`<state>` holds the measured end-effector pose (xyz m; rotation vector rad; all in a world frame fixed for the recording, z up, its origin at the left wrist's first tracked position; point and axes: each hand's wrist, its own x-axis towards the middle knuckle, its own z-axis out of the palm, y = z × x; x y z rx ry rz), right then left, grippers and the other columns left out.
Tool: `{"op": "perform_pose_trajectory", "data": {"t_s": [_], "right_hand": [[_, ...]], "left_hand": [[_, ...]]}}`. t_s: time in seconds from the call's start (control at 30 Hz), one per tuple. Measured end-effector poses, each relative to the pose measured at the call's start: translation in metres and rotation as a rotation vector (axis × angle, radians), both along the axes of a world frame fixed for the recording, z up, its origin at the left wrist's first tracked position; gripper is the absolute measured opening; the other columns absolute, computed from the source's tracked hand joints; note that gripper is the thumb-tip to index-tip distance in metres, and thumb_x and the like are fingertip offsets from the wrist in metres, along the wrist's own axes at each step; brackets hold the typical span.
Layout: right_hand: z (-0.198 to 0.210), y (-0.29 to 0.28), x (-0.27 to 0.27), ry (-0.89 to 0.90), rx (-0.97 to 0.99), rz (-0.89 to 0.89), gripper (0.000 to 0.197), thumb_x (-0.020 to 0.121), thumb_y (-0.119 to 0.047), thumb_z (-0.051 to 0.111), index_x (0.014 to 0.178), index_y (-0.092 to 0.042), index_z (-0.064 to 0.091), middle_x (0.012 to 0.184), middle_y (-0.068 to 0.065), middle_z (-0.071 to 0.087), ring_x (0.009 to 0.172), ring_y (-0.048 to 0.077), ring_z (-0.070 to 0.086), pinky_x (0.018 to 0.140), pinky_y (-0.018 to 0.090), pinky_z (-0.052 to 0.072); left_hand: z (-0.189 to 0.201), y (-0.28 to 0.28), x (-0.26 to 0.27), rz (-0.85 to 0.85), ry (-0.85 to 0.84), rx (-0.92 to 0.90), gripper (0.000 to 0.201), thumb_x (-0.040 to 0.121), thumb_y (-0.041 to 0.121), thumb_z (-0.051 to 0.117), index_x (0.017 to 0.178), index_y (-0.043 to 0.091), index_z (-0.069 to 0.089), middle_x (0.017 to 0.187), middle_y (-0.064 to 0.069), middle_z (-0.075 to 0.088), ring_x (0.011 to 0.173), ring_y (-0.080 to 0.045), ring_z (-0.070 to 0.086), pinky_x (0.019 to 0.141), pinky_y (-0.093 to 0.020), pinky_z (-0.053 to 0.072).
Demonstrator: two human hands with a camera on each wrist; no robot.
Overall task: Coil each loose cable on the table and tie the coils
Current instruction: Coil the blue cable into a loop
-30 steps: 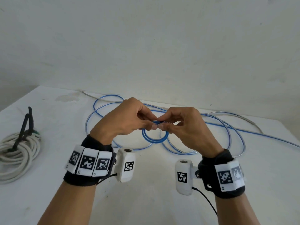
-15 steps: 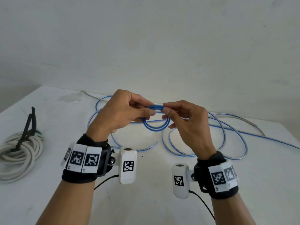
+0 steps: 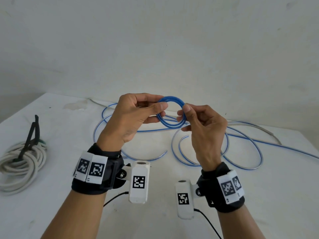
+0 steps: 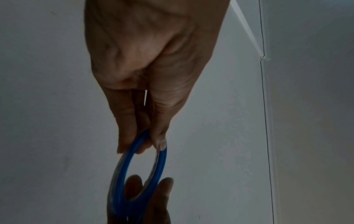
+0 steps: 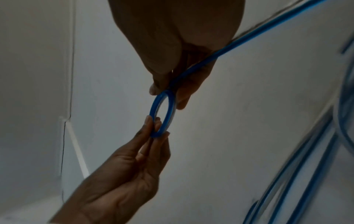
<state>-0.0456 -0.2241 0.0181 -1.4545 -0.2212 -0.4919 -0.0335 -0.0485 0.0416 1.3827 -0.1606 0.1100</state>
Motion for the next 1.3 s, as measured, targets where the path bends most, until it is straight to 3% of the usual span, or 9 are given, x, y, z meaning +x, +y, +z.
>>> {"op": "perform_pose_trajectory", "data": {"t_s": [0.2, 0.4, 0.5, 0.6, 0.77, 1.03, 1.13, 1.23, 1.3], "right_hand": [[0.005, 0.000, 0.000, 0.038, 0.014, 0.139, 0.029, 0.097, -0.012, 0.065, 0.125, -0.020, 0.065, 0.097, 0.006, 0.079, 0.090, 0.027, 0.075, 0.062, 0.026, 0.059], [0.002, 0.004, -0.002, 0.033, 0.150, 0.048, 0.013, 0.093, -0.009, 0.070, 0.105, -0.009, 0.064, 0.095, 0.014, 0.078, 0.083, 0.025, 0.077, 0.061, 0.029, 0.059], [0.005, -0.002, 0.000, 0.041, 0.108, 0.073, 0.014, 0.090, -0.008, 0.073, 0.103, -0.012, 0.069, 0.092, 0.012, 0.078, 0.080, 0.026, 0.077, 0.060, 0.026, 0.057], [0.006, -0.008, 0.001, 0.010, -0.091, 0.083, 0.012, 0.092, -0.009, 0.073, 0.101, -0.015, 0.075, 0.088, 0.007, 0.078, 0.076, 0.024, 0.075, 0.057, 0.026, 0.057], [0.007, -0.009, -0.001, -0.004, -0.326, 0.141, 0.016, 0.093, -0.009, 0.073, 0.099, -0.022, 0.078, 0.085, -0.003, 0.078, 0.072, 0.016, 0.073, 0.058, 0.032, 0.060], [0.006, -0.006, -0.004, -0.035, -0.345, 0.132, 0.016, 0.095, -0.010, 0.070, 0.105, -0.018, 0.078, 0.090, -0.005, 0.079, 0.080, 0.018, 0.074, 0.059, 0.025, 0.057], [0.003, 0.000, -0.003, -0.074, -0.318, 0.122, 0.019, 0.098, -0.011, 0.066, 0.111, -0.021, 0.076, 0.098, -0.005, 0.079, 0.089, 0.019, 0.075, 0.065, 0.025, 0.059], [0.001, -0.001, -0.001, -0.086, -0.239, 0.078, 0.018, 0.097, -0.010, 0.067, 0.110, -0.019, 0.076, 0.096, -0.003, 0.079, 0.089, 0.019, 0.076, 0.073, 0.032, 0.061], [0.001, 0.002, -0.002, -0.055, -0.161, 0.104, 0.015, 0.095, -0.008, 0.068, 0.106, -0.015, 0.076, 0.092, 0.004, 0.079, 0.085, 0.021, 0.077, 0.069, 0.031, 0.060]], "left_hand": [[-0.001, -0.001, 0.003, 0.028, 0.034, -0.138, 0.015, 0.086, 0.009, 0.073, 0.101, 0.007, 0.074, 0.078, -0.003, 0.076, 0.073, -0.014, 0.073, 0.070, -0.026, 0.059], [-0.006, -0.011, 0.004, 0.019, 0.026, -0.185, 0.023, 0.079, 0.016, 0.076, 0.101, 0.009, 0.074, 0.081, -0.005, 0.076, 0.076, -0.015, 0.073, 0.071, -0.026, 0.060], [-0.008, -0.008, 0.006, 0.023, -0.017, -0.029, 0.031, 0.087, 0.018, 0.075, 0.116, 0.011, 0.066, 0.091, -0.005, 0.074, 0.084, -0.017, 0.073, 0.076, -0.030, 0.060], [-0.007, -0.007, 0.006, 0.045, -0.114, 0.204, 0.050, 0.085, 0.050, 0.069, 0.124, 0.020, 0.061, 0.096, 0.000, 0.072, 0.087, -0.018, 0.072, 0.085, -0.038, 0.061], [-0.004, -0.014, 0.000, -0.147, 0.029, 0.296, 0.051, 0.103, 0.054, 0.039, 0.098, 0.007, 0.059, 0.062, 0.002, 0.053, 0.053, -0.013, 0.046, 0.056, -0.027, 0.048], [-0.006, -0.021, 0.001, -0.138, 0.076, 0.413, 0.059, 0.104, 0.054, 0.039, 0.054, 0.037, 0.065, 0.052, 0.016, 0.035, 0.054, -0.007, 0.035, 0.059, -0.030, 0.035], [-0.003, -0.019, 0.003, -0.052, 0.062, 0.322, 0.059, 0.107, 0.044, 0.041, 0.053, 0.026, 0.056, 0.051, 0.015, 0.033, 0.047, -0.005, 0.032, 0.053, -0.024, 0.032], [0.006, -0.010, 0.006, 0.074, 0.103, 0.011, 0.045, 0.107, 0.035, 0.045, 0.064, 0.023, 0.038, 0.055, 0.008, 0.028, 0.046, -0.008, 0.024, 0.048, -0.024, 0.022], [0.010, -0.005, 0.008, 0.104, 0.124, -0.162, 0.045, 0.108, 0.035, 0.043, 0.066, 0.021, 0.036, 0.053, 0.009, 0.028, 0.045, -0.008, 0.022, 0.047, -0.024, 0.022]]}}
